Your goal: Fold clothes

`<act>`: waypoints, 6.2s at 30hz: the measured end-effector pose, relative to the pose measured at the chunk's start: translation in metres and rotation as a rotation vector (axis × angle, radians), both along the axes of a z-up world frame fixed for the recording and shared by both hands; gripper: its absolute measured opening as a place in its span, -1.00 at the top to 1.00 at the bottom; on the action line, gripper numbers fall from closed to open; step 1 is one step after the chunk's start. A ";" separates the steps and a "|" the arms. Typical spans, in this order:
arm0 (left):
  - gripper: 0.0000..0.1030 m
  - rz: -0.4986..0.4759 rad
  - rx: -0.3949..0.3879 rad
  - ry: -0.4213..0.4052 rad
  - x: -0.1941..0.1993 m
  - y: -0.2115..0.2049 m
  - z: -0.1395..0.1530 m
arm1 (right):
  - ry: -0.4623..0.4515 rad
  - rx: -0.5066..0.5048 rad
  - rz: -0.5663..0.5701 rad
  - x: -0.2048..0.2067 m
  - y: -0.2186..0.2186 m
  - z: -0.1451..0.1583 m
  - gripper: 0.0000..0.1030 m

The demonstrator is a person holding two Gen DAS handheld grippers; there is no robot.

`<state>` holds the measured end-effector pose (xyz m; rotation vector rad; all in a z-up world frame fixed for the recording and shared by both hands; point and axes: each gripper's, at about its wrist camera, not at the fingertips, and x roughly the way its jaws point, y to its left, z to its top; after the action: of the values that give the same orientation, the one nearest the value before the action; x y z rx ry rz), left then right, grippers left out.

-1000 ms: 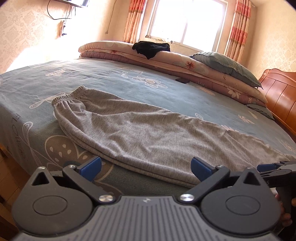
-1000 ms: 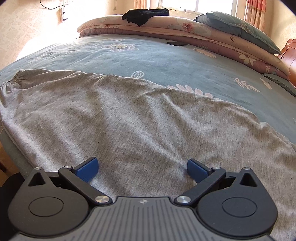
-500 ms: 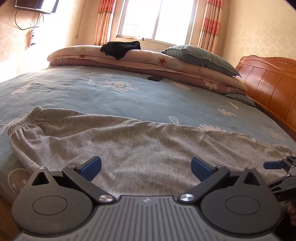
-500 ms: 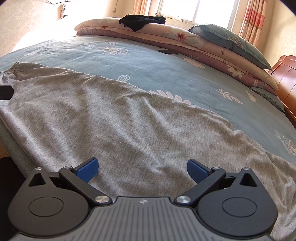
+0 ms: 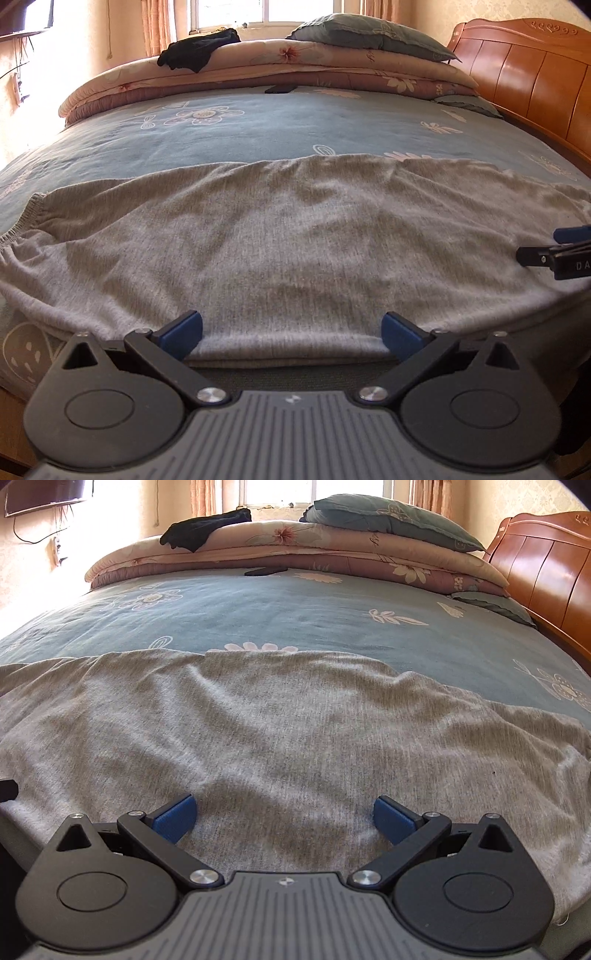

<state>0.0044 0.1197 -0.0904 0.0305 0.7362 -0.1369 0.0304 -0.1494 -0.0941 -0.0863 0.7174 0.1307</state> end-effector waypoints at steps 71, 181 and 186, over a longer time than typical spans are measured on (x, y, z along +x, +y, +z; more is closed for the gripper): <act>-0.99 0.122 -0.051 0.021 0.034 0.071 0.011 | -0.193 0.012 0.029 -0.025 0.000 -0.020 -1.00; -0.99 0.010 -0.066 0.150 0.047 -0.063 0.008 | 0.044 0.456 -0.371 0.086 -0.177 0.007 -1.00; -0.99 0.034 -0.086 0.169 0.052 -0.062 0.010 | 0.038 0.401 -0.347 0.080 -0.170 0.021 -1.00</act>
<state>0.0562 0.0579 -0.0808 -0.0767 0.8985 -0.1399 0.1102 -0.3195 -0.0731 0.4236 0.7216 -0.0574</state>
